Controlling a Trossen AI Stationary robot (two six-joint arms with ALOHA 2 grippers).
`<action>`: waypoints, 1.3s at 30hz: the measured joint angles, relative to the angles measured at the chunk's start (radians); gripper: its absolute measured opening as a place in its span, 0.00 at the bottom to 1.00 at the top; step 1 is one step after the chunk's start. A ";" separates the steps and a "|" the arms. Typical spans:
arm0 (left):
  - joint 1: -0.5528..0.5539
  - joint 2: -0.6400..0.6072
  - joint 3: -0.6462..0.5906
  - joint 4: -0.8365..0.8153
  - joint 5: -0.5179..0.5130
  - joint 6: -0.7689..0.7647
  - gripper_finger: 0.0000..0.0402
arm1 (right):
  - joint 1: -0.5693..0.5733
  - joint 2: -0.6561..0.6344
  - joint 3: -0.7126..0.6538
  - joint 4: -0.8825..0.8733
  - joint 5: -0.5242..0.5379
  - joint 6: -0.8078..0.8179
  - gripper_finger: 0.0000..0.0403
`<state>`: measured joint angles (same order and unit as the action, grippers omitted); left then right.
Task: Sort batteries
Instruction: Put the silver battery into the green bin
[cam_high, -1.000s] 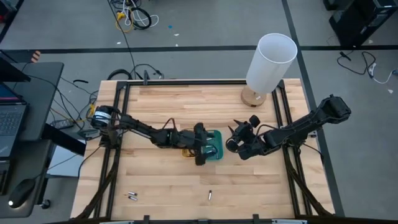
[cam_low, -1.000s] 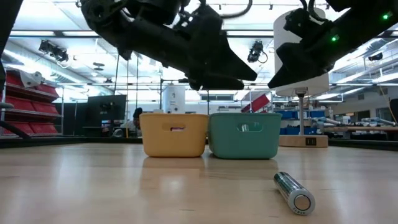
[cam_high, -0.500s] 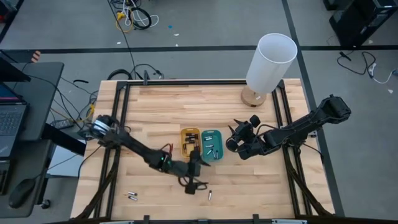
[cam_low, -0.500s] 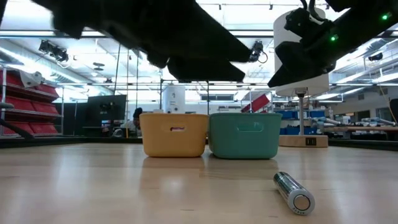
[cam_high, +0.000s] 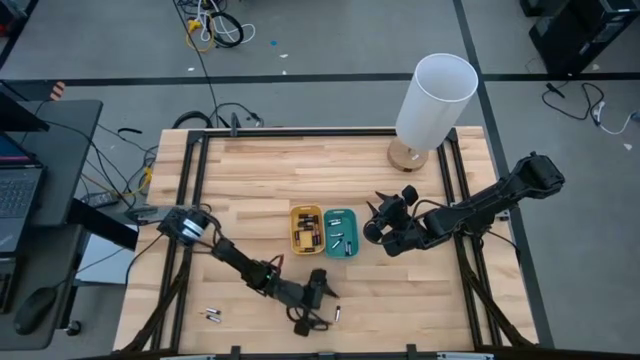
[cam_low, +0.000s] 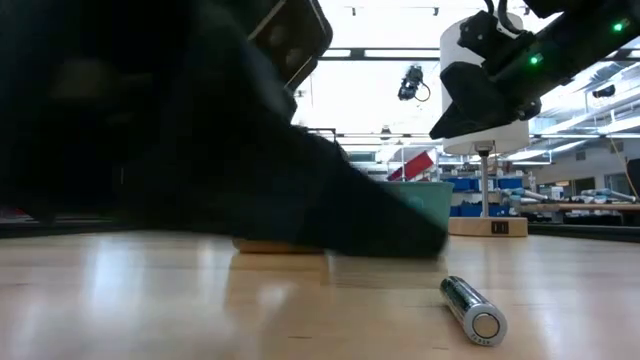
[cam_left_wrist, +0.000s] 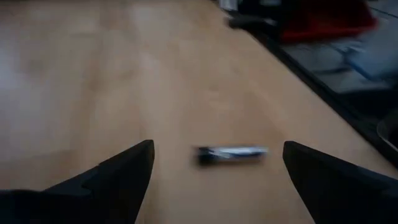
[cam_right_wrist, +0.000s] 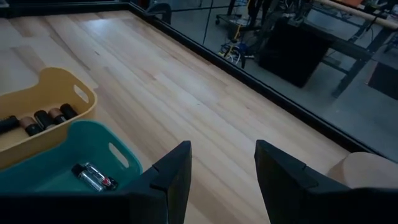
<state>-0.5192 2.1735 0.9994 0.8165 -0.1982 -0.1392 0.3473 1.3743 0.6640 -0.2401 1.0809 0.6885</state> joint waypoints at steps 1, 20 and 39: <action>-0.006 0.017 0.013 0.000 0.016 0.011 0.93 | 0.001 0.000 0.000 0.000 0.000 0.001 0.40; -0.005 0.105 0.112 -0.012 0.016 0.086 0.93 | 0.043 0.000 0.000 0.006 -0.006 0.014 0.40; 0.076 0.235 0.305 -0.060 0.284 0.115 0.74 | 0.043 0.000 0.000 -0.021 -0.060 0.016 0.40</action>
<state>-0.4427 2.4084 1.3045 0.7562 0.0855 -0.0239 0.3908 1.3739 0.6636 -0.2611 1.0214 0.7043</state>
